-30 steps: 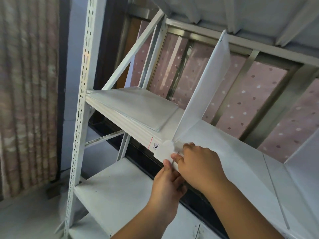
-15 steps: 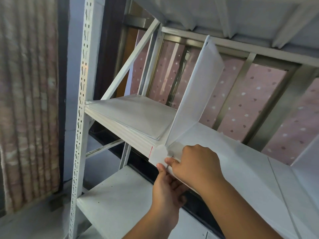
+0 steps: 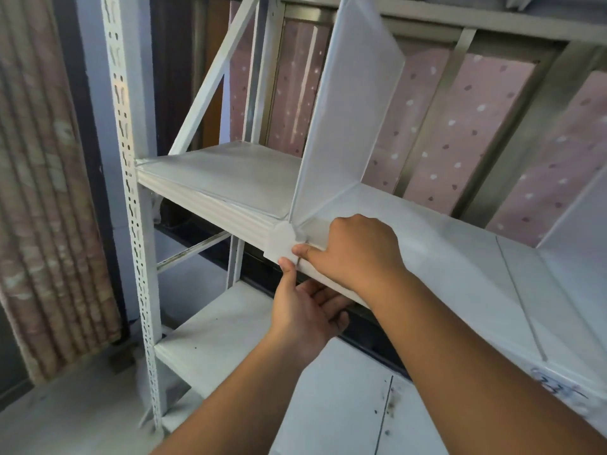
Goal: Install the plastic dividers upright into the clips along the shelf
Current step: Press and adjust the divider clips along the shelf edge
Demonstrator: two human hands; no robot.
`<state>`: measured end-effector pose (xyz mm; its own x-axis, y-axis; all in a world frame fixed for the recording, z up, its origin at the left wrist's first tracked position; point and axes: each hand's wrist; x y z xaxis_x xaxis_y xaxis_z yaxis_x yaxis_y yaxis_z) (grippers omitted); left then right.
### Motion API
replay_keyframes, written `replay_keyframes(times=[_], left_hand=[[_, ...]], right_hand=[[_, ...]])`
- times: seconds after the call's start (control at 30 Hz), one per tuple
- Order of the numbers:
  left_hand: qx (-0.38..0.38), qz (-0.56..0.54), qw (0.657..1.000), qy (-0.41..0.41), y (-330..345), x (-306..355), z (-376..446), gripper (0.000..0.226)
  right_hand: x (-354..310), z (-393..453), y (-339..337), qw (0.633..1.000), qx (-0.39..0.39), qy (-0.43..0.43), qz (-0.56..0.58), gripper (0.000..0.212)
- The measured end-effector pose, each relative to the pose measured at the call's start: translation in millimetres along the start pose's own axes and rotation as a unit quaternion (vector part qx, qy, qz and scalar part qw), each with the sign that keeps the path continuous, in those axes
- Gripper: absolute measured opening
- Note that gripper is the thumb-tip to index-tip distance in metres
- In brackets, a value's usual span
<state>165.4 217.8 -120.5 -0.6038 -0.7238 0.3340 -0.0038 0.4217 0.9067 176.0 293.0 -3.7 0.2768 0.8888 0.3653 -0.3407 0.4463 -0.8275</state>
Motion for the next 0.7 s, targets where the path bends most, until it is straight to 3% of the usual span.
replay_keyframes(times=[0.2,0.3,0.4,0.57,0.7], left_hand=[[-0.046,-0.017,0.999,0.010,-16.3,-2.6,8.4,0.092],[-0.086,-0.026,0.996,0.000,-14.9,-18.5,2.6,0.094],[-0.113,0.006,0.992,-0.051,-11.7,-49.3,-13.1,0.097],[-0.153,0.084,0.969,-0.174,10.3,-120.3,-44.4,0.108],[-0.170,0.125,0.956,-0.203,37.4,-175.8,-64.5,0.105]], right_hand=[[8.7,-31.3,-0.7,0.996,-0.063,0.002,0.069,0.074],[29.7,-56.0,-5.0,0.976,-0.115,-0.016,0.184,0.079],[63.5,-98.0,-17.8,0.961,-0.084,-0.013,0.263,0.074],[127.0,-196.0,-43.3,0.944,-0.007,0.099,0.313,0.064],[171.2,-262.1,-59.3,0.912,0.018,0.233,0.337,0.028]])
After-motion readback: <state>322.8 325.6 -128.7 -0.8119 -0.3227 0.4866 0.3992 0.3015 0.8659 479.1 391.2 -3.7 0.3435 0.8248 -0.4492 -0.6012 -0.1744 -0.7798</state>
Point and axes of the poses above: each hand's wrist, its own z-axis towards the middle knuckle, its own y-axis out of the palm, x = y × z, and after that the axes turned 14 degrees about -z, right-handed
